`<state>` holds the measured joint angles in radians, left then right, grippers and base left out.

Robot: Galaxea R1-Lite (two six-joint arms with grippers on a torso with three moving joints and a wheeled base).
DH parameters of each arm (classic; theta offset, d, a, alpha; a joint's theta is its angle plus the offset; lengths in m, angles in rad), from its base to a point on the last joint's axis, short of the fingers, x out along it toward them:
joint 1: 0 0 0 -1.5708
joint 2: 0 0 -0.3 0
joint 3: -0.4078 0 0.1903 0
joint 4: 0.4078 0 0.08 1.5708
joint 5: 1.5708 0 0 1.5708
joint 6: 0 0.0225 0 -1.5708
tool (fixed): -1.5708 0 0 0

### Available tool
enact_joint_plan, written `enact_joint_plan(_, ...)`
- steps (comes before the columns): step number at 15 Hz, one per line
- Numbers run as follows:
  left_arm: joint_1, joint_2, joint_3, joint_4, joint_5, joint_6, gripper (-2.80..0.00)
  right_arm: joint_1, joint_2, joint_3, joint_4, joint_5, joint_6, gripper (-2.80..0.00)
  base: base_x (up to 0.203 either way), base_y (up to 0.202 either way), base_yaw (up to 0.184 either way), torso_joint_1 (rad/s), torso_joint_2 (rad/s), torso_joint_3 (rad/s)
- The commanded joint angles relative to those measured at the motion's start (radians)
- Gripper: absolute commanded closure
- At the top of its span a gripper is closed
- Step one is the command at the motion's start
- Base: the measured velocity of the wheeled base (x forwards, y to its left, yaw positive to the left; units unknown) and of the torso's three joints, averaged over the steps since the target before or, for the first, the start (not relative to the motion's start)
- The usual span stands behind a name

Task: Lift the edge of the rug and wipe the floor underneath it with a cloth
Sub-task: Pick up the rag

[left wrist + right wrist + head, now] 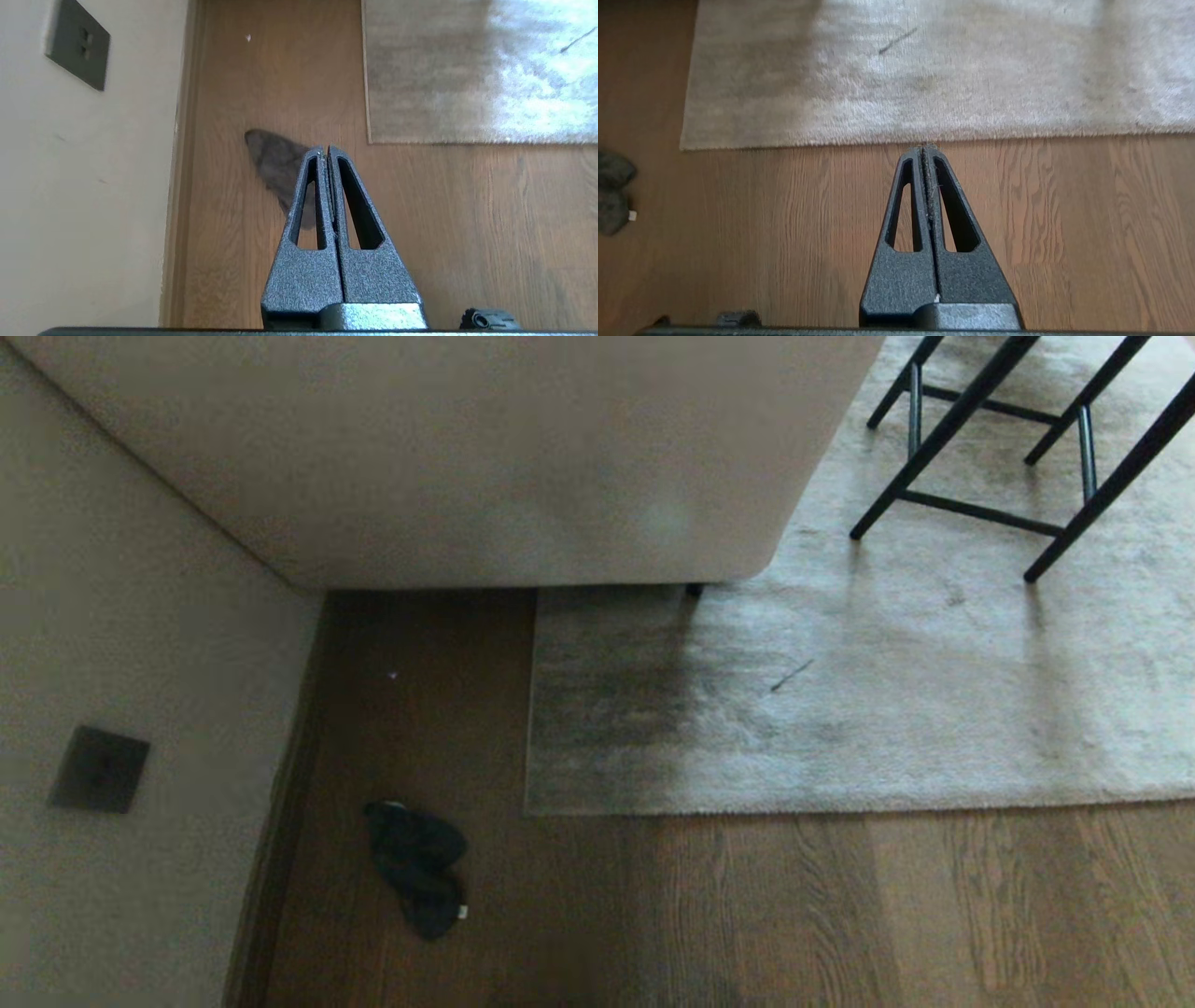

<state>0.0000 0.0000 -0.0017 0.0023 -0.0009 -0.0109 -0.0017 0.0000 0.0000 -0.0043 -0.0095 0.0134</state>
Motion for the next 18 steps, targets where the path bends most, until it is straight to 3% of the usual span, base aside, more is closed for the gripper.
enact_joint_plan(1,0.000,0.000,0.000,0.001,0.001,-0.001,0.00,0.000,0.002,0.000,0.000,0.000,0.000,0.00,0.000,0.000,0.000,0.006,0.00,-0.193)
enact_joint_plan(18,0.000,0.000,0.000,0.001,0.005,-0.009,0.00,0.000,0.002,0.000,0.000,0.000,0.000,0.00,0.000,0.000,0.000,0.002,0.00,-0.197)
